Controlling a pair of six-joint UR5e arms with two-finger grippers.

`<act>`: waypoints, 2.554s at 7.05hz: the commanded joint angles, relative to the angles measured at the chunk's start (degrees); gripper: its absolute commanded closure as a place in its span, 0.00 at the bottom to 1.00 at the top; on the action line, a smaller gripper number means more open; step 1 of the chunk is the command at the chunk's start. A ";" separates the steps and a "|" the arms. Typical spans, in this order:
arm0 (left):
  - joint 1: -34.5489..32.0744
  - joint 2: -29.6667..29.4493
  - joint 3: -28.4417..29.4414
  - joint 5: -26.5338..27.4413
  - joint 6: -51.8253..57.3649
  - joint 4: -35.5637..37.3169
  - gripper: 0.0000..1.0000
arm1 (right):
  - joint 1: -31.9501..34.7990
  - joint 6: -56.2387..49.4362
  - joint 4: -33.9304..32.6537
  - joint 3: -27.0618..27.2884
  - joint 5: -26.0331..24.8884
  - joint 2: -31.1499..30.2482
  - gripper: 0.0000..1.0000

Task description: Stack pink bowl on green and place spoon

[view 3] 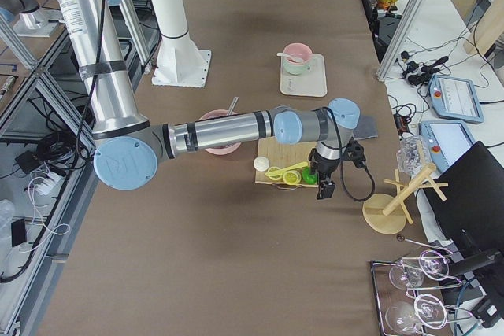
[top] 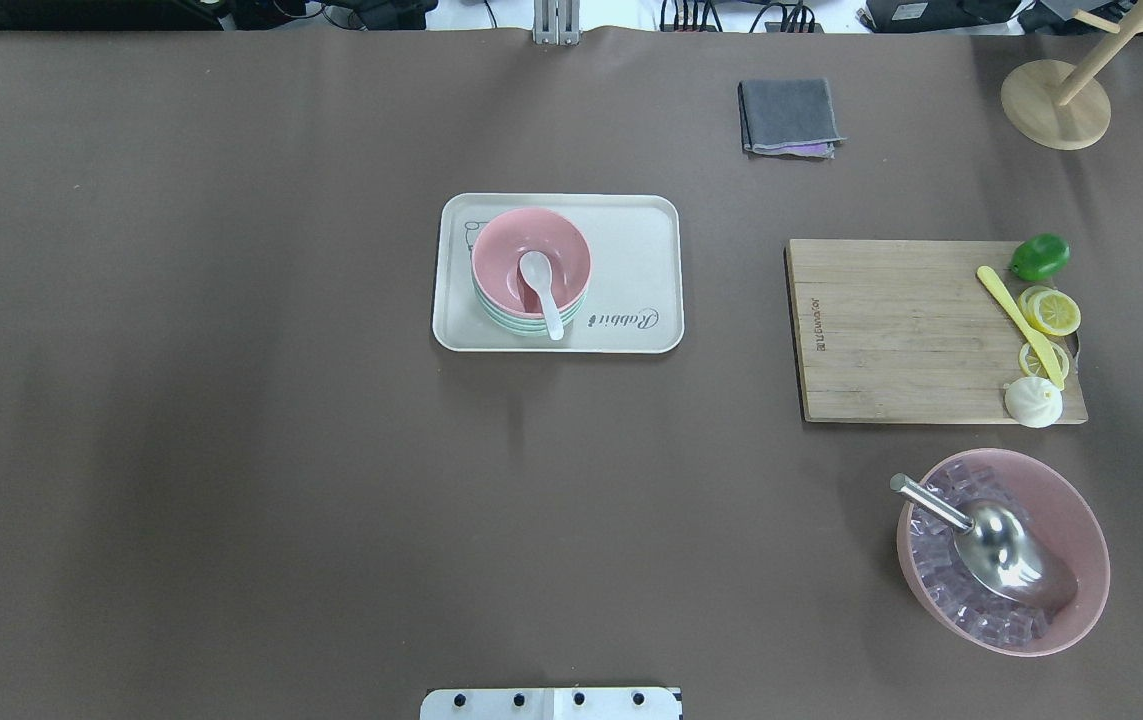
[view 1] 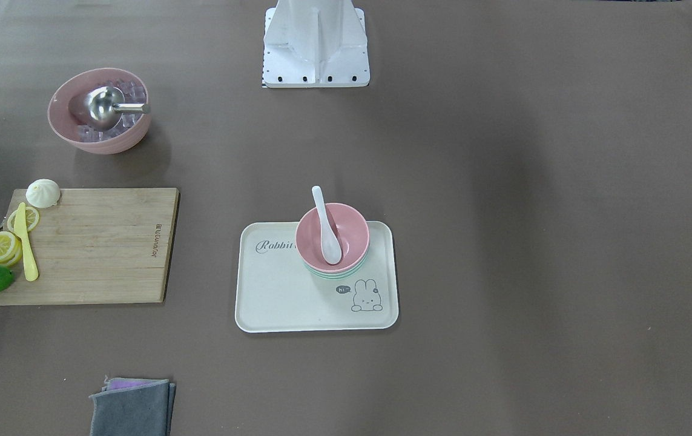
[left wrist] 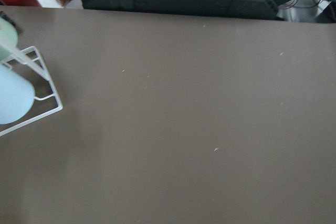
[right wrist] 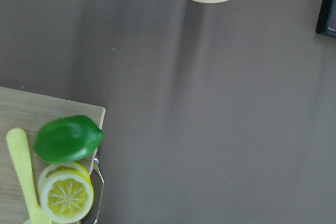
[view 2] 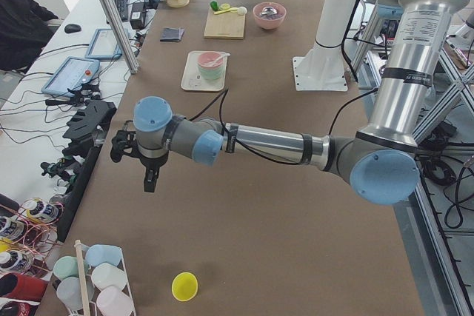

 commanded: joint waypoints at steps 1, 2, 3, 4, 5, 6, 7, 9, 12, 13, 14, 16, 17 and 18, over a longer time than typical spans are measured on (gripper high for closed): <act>-0.62 11.98 -8.12 -0.47 1.48 0.74 0.02 | 2.14 -0.37 0.10 0.45 0.30 -4.88 0.00; -0.44 13.61 -10.00 -0.11 1.31 1.35 0.02 | 2.93 -0.46 0.10 0.54 0.48 -5.94 0.00; -0.18 12.32 -10.02 -0.11 0.79 3.70 0.02 | 3.02 -0.46 0.18 1.41 0.74 -7.17 0.00; -0.18 10.65 -10.19 -0.11 0.78 6.51 0.02 | 2.94 0.23 0.10 2.03 1.44 -7.27 0.00; 0.00 9.07 -9.85 -0.20 0.26 7.15 0.02 | 2.94 0.33 0.10 1.77 1.54 -6.66 0.00; 0.43 6.61 -8.28 -0.20 -2.27 7.16 0.02 | 3.02 0.33 0.10 1.77 1.54 -6.57 0.00; 1.22 4.76 -6.35 -0.11 -2.38 6.90 0.02 | 3.46 0.24 0.01 1.94 1.88 -6.74 0.00; 2.11 3.35 -4.92 -0.11 -1.68 5.58 0.02 | 5.73 -0.02 0.10 2.12 5.21 -6.83 0.00; 2.11 4.04 -5.01 -0.11 -1.77 5.49 0.02 | 5.93 0.15 0.10 2.21 6.81 -7.00 0.00; 2.11 4.04 -4.84 -0.11 -1.77 5.57 0.02 | 5.93 0.15 0.18 2.29 6.81 -7.00 0.00; 2.11 4.04 -4.66 -0.11 -1.77 5.57 0.02 | 5.93 0.15 0.18 2.30 6.81 -7.00 0.00; 2.11 3.95 -4.04 -0.11 -1.77 5.49 0.02 | 5.93 -0.11 0.18 2.30 6.81 -7.00 0.00; 2.11 3.95 -4.04 -0.11 -1.85 5.57 0.02 | 5.93 -0.03 0.18 2.30 6.81 -6.92 0.00; 2.11 3.95 -4.04 -0.11 -1.86 5.57 0.02 | 5.93 -0.02 0.18 2.30 6.81 -6.83 0.00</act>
